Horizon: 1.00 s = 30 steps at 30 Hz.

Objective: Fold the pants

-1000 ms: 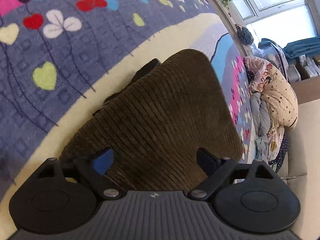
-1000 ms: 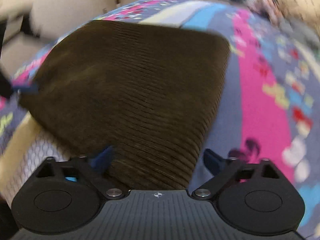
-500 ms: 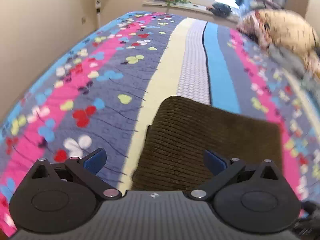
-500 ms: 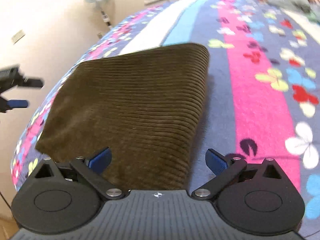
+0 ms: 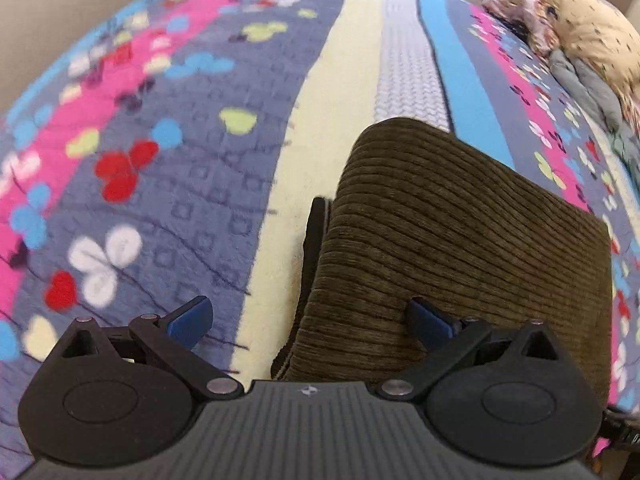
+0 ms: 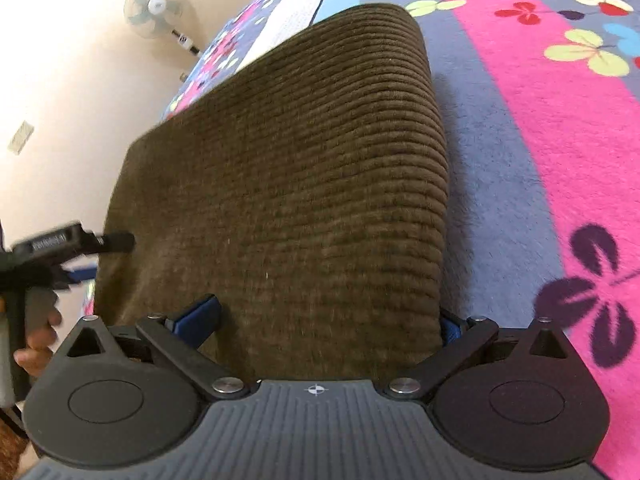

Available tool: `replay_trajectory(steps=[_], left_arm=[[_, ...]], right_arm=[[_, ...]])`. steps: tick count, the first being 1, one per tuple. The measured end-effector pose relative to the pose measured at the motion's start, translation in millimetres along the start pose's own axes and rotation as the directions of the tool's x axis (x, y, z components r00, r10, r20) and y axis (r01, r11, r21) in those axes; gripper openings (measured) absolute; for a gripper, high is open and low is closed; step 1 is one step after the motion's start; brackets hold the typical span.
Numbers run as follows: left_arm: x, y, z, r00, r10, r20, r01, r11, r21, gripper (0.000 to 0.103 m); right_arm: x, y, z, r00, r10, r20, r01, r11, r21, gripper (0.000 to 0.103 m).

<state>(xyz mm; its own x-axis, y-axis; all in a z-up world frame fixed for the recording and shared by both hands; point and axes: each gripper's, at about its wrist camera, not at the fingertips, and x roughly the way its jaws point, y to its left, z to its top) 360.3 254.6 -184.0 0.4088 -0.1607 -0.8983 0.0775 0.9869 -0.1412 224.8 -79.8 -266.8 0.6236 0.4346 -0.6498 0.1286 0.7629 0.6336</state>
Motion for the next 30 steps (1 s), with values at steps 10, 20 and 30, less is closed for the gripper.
replay_trajectory(steps=[10,20,30], left_arm=[[-4,-26,-6,0.999,-0.030,-0.020,0.030,1.000,-0.007,0.068],[-11,-101,-45,0.997,-0.022,-0.076,0.026,0.998,0.059,0.065],[1,-133,-58,0.992,-0.100,-0.074,0.105,0.993,0.060,0.065]], right_arm=[[-38,1,33,0.998,0.055,0.020,-0.056,0.993,0.101,0.023],[-100,-41,62,0.989,0.145,0.041,-0.149,0.984,0.102,0.020],[-111,-115,46,0.996,0.091,0.006,-0.091,0.993,0.071,0.024]])
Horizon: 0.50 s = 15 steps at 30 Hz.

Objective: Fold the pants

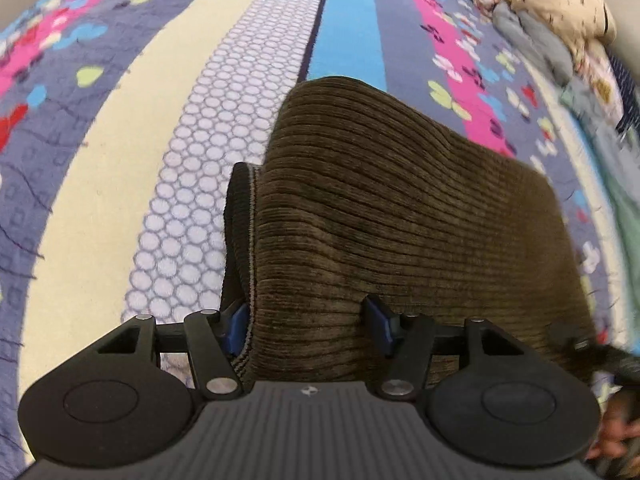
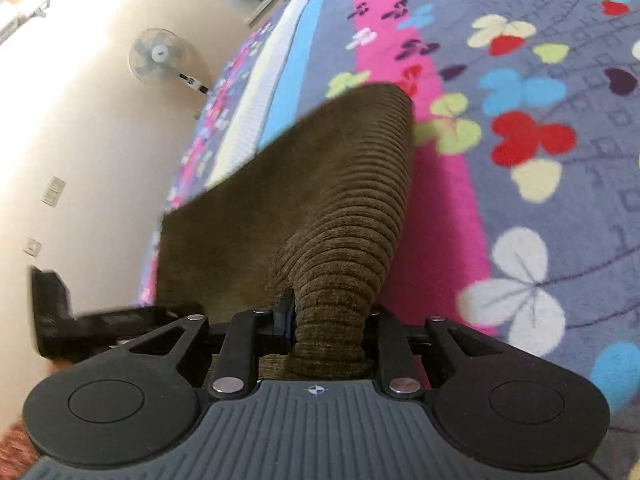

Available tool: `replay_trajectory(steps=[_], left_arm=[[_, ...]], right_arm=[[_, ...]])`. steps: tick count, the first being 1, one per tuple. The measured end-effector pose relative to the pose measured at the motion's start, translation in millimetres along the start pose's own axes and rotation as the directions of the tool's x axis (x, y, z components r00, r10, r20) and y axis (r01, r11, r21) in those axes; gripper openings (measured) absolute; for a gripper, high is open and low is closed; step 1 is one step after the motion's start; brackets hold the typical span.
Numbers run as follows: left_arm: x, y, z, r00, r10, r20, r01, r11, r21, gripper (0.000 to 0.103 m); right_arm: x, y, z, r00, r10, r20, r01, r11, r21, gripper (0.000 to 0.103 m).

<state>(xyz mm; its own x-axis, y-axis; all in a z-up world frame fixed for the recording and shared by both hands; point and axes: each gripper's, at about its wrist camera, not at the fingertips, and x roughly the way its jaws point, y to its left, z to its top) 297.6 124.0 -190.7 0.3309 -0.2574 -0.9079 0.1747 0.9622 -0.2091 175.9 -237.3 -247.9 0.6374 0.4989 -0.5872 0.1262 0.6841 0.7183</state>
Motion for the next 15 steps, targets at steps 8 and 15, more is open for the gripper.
replay_trajectory(steps=[8,15], left_arm=[[2,5,0,1.000,0.022,-0.008,-0.022,1.000,-0.009,0.090],[-29,-22,5,0.985,0.156,-0.073,-0.154,0.988,0.025,0.096]], right_arm=[[5,10,-1,0.977,-0.210,-0.032,0.203,0.967,-0.157,0.083],[-39,90,-24,0.893,-0.407,0.191,0.449,0.777,-0.441,0.088]])
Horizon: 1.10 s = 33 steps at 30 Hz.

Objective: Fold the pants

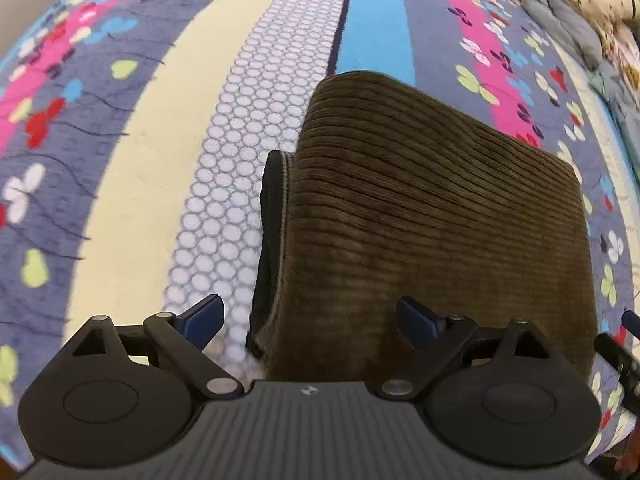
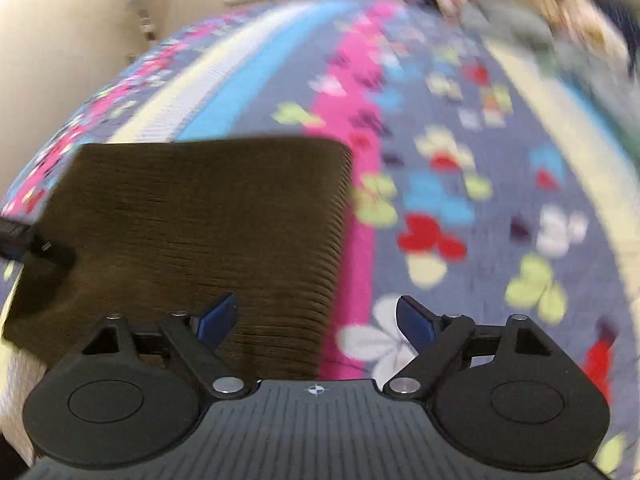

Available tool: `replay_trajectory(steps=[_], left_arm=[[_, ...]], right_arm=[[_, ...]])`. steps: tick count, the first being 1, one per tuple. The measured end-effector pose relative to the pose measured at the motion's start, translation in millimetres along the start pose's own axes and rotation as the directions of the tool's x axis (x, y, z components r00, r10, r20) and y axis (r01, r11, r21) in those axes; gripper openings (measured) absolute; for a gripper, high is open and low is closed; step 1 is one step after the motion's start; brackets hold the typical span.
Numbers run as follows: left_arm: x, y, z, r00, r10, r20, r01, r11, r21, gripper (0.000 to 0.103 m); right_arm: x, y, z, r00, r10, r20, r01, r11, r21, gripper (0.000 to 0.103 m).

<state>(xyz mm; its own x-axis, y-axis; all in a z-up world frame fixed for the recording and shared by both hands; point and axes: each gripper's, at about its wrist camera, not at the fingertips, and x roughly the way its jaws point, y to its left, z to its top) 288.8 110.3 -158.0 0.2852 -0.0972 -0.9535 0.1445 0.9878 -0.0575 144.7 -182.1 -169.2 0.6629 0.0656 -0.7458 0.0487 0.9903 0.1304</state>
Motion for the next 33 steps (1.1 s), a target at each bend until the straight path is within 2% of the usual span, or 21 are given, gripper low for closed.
replay_trajectory(steps=[2,4,6,9,16,17,19,21,23,25,27,29,33], left_arm=[[-18,-10,-4,0.999,0.030,0.023,-0.031,0.999,0.027,0.096],[-34,-21,-8,0.998,0.043,0.048,-0.045,0.998,0.052,0.096],[-41,-29,-15,0.997,0.047,0.068,-0.052,0.996,0.072,0.096],[-42,-41,-27,0.995,0.047,0.086,-0.055,0.994,0.091,0.096],[-38,-54,-60,0.975,0.046,0.219,-0.079,0.986,0.147,0.097],[-27,-56,-66,0.973,0.071,0.222,-0.108,0.981,0.160,0.102],[-2,-55,-77,0.975,0.124,0.182,-0.154,0.975,0.161,0.103],[2,-49,-93,0.980,0.126,0.157,-0.146,0.982,0.118,0.103],[-17,-40,-111,0.983,0.084,0.161,-0.092,0.995,0.039,0.103],[-41,-37,-123,0.984,0.040,0.171,-0.047,0.998,0.038,0.103],[-67,-41,-136,0.976,0.038,0.214,-0.054,0.996,0.068,0.103],[-89,-45,-150,0.964,0.054,0.259,-0.077,0.994,0.081,0.103],[-127,-54,-174,0.949,0.047,0.312,-0.072,0.995,0.069,0.103]], right_arm=[[-4,23,-7,0.999,0.019,-0.031,-0.022,0.997,-0.077,0.088],[2,39,-20,0.997,0.031,-0.065,-0.038,0.994,-0.104,0.086],[19,50,-41,0.996,0.000,-0.094,-0.011,0.992,-0.125,0.084],[28,52,-64,1.000,-0.019,-0.020,0.017,0.994,-0.108,0.084],[8,55,-66,0.999,-0.011,0.040,0.014,0.997,-0.082,0.082],[11,58,-68,0.999,-0.022,0.031,0.025,0.995,-0.099,0.082],[18,65,-70,0.999,-0.041,0.022,0.043,0.992,-0.115,0.082],[16,65,-66,0.999,-0.050,0.006,0.051,0.993,-0.105,0.082],[-5,61,-59,0.998,-0.051,-0.031,0.050,0.998,-0.033,0.083],[-35,59,-57,1.000,0.003,-0.018,-0.003,1.000,0.011,0.088],[-74,62,-61,0.998,0.035,0.052,-0.035,0.999,-0.003,0.093],[-106,64,-67,0.992,0.026,0.120,-0.025,1.000,-0.010,0.095],[-155,72,-81,0.976,0.048,0.212,-0.048,0.999,-0.004,0.099]])
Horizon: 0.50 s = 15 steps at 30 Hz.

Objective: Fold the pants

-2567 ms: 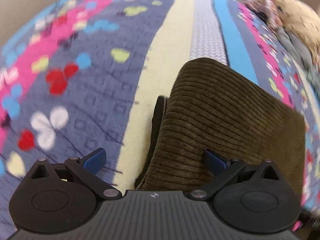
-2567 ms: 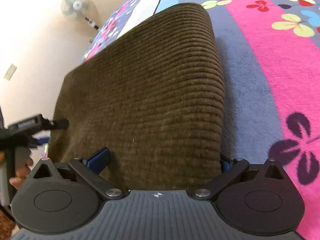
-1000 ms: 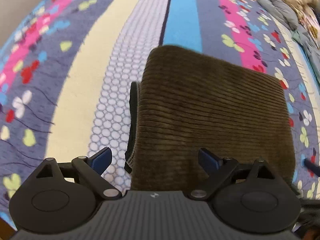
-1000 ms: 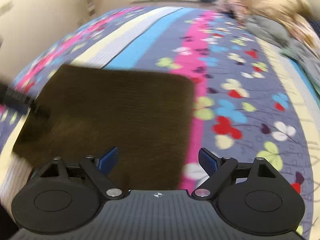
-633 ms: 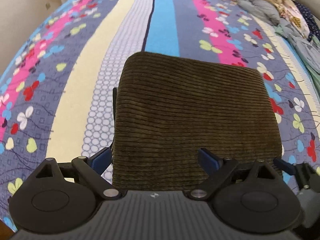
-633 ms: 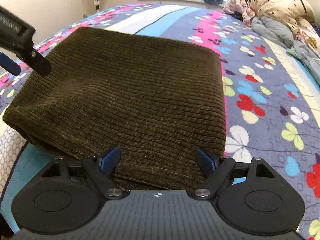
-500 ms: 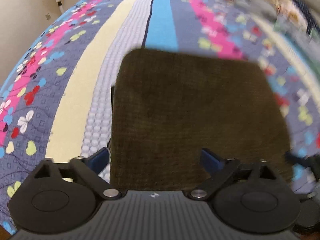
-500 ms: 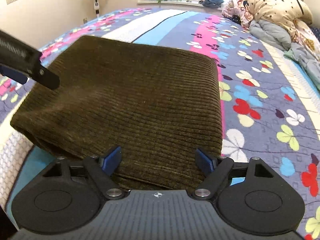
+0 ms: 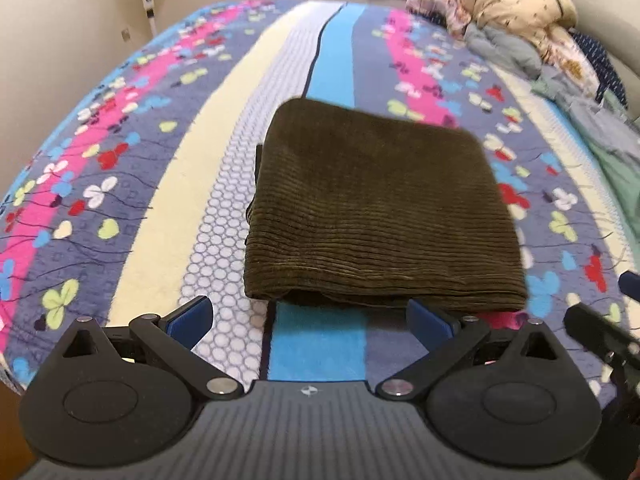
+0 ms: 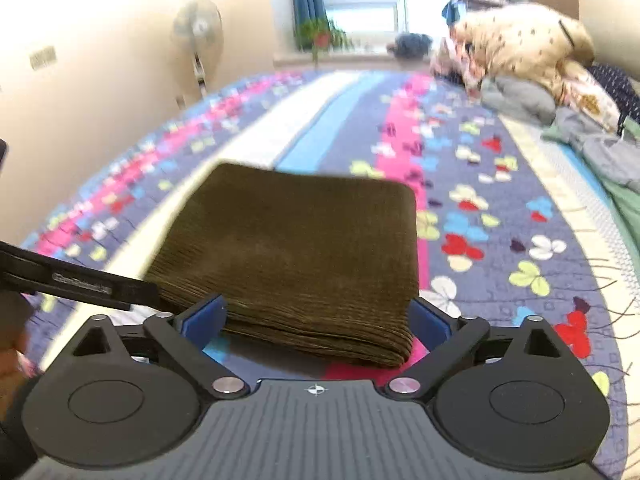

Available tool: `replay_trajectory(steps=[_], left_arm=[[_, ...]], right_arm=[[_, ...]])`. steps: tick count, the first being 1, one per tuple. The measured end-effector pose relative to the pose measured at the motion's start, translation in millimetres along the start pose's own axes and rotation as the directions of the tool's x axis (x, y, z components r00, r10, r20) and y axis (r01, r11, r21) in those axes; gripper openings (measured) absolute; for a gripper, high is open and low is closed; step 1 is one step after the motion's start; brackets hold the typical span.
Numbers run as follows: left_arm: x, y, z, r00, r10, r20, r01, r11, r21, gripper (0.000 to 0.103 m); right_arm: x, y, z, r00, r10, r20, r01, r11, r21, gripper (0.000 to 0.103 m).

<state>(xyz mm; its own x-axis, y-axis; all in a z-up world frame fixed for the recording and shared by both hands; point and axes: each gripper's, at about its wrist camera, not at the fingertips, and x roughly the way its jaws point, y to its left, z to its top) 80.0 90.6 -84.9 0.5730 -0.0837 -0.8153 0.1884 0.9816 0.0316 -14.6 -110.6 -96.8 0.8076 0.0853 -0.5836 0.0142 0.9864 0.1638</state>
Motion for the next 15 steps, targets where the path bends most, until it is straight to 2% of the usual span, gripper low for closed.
replay_trajectory(steps=[9,13,15], left_arm=[[-66,-20,-17,0.997,-0.006,0.075,0.005,1.000,0.012,0.103],[-83,-24,-21,0.991,0.066,0.120,-0.070,0.997,0.031,0.103],[-89,-25,-23,0.986,0.079,0.148,-0.085,0.996,0.039,0.103]], right_arm=[[-52,-1,7,0.997,-0.051,0.053,0.052,0.999,-0.011,0.100],[-71,-3,7,0.992,-0.101,0.078,0.102,0.995,0.001,0.102],[-76,-2,7,0.991,-0.116,0.073,0.116,0.993,-0.004,0.102]])
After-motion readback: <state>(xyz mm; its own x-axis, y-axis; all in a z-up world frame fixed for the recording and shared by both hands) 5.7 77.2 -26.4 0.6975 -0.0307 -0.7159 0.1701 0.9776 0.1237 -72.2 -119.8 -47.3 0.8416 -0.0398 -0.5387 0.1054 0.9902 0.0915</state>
